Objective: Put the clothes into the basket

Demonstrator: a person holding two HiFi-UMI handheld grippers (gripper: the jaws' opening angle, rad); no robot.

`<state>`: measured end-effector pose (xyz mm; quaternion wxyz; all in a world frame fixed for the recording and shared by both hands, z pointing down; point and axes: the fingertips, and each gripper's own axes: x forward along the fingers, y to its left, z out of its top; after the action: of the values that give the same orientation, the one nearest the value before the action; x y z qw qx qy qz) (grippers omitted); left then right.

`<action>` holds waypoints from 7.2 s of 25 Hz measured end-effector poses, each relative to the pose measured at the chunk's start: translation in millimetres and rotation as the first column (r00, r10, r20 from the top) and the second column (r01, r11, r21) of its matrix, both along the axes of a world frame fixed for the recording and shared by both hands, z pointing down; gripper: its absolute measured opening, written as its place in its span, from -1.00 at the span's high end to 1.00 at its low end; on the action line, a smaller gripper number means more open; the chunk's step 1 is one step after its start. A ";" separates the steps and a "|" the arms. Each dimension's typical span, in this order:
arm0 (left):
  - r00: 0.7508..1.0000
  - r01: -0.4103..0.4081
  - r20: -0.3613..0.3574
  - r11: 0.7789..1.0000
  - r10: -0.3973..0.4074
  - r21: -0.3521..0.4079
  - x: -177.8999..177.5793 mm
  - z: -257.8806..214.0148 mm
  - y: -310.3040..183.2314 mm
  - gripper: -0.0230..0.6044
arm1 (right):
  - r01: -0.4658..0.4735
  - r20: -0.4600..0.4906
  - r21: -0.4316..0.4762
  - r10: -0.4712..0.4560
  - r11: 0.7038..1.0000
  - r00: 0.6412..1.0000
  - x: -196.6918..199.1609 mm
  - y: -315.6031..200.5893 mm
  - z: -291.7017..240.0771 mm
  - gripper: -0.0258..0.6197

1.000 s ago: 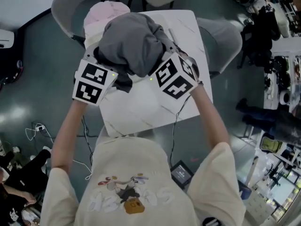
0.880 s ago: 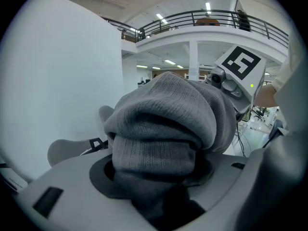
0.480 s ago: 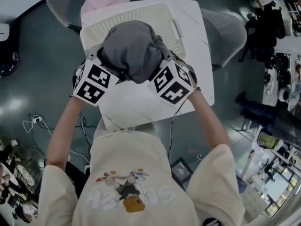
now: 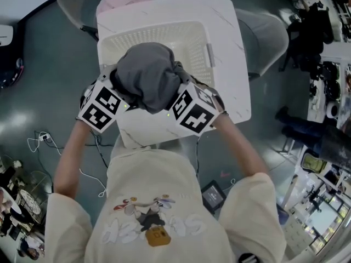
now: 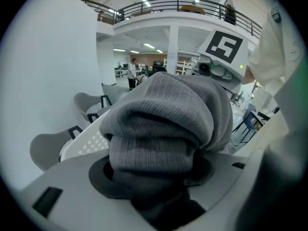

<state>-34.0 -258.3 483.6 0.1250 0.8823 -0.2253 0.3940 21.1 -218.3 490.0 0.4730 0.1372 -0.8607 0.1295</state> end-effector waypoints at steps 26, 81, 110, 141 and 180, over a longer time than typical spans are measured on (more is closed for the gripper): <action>0.959 0.271 0.092 0.962 -0.266 -0.044 31.5 67.7 -11.7 0.12 | -0.023 -0.262 0.018 0.027 1.000 0.965 45.8 -30.0 61.5 0.22; 0.942 0.310 0.238 0.885 -0.236 -0.348 24.0 135.6 -9.4 -0.92 | 0.010 -0.392 -0.192 -0.086 0.981 0.916 51.1 -47.4 122.3 -0.33; 0.949 0.214 0.264 0.966 -0.170 -0.144 11.7 41.9 4.1 -0.95 | 0.058 -0.349 -0.024 -0.062 0.998 0.935 55.6 -35.3 33.1 -0.50; 0.848 0.502 -0.145 0.860 -0.509 -0.086 22.3 -47.3 71.8 0.63 | -0.289 0.287 0.118 0.246 0.950 0.926 19.9 39.3 -52.4 -0.43; 0.778 0.523 -0.202 0.792 -0.594 -0.314 7.8 -21.5 259.1 0.89 | -0.687 0.497 -0.041 0.612 0.725 0.616 23.9 192.1 -79.0 0.87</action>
<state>-26.2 0.8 462.2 0.3744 0.8004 -0.4083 0.2289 45.0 -26.2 411.0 0.1541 0.4394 -0.8474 0.2552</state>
